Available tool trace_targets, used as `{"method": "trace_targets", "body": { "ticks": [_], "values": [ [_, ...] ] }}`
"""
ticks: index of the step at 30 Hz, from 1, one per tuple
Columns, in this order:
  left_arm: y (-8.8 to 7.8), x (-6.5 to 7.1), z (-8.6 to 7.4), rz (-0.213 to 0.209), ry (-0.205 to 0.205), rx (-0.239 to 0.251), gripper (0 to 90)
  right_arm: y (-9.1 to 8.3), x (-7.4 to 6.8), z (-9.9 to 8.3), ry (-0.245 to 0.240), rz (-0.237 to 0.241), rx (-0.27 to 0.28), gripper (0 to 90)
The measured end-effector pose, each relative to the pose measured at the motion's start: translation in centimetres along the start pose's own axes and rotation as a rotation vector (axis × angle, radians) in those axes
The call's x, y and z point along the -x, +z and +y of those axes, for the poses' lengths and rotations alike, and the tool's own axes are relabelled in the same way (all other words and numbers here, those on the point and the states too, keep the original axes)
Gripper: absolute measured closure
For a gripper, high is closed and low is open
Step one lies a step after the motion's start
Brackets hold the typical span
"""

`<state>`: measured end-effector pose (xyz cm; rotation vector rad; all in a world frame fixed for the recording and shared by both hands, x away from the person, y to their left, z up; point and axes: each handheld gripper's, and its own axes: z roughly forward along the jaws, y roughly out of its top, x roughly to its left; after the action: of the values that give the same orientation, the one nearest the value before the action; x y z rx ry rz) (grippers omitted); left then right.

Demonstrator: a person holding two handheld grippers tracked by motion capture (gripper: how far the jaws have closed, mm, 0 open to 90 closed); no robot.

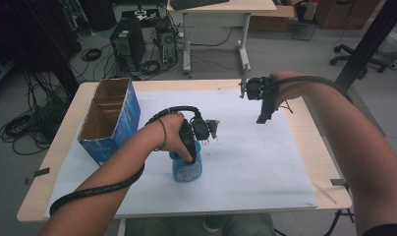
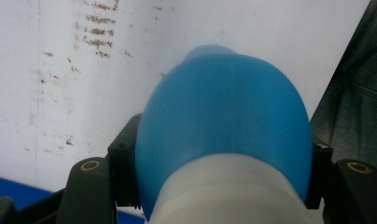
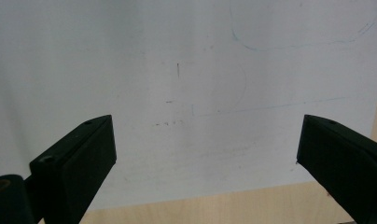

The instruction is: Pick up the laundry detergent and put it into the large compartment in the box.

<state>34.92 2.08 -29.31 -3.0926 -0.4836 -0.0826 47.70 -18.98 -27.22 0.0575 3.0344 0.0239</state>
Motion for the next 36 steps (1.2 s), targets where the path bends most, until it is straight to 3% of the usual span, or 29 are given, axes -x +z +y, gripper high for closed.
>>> {"method": "trace_targets", "body": {
  "ticks": [6,22,36],
  "values": [
    [0.03,-0.09,-0.02,-0.015,-0.014,0.000,36.8,-0.02,0.00,-0.13,0.004,-0.001,0.000,4.6],
    [0.00,-0.04,-0.23,-0.015,-0.006,0.017,37.7,0.09,-0.01,-0.21,0.004,-0.004,0.007,5.1],
    [-0.08,-0.19,-0.49,-0.040,-0.040,0.023,37.8,0.21,0.01,-0.25,0.005,-0.002,0.004,5.5]
  ]
}}
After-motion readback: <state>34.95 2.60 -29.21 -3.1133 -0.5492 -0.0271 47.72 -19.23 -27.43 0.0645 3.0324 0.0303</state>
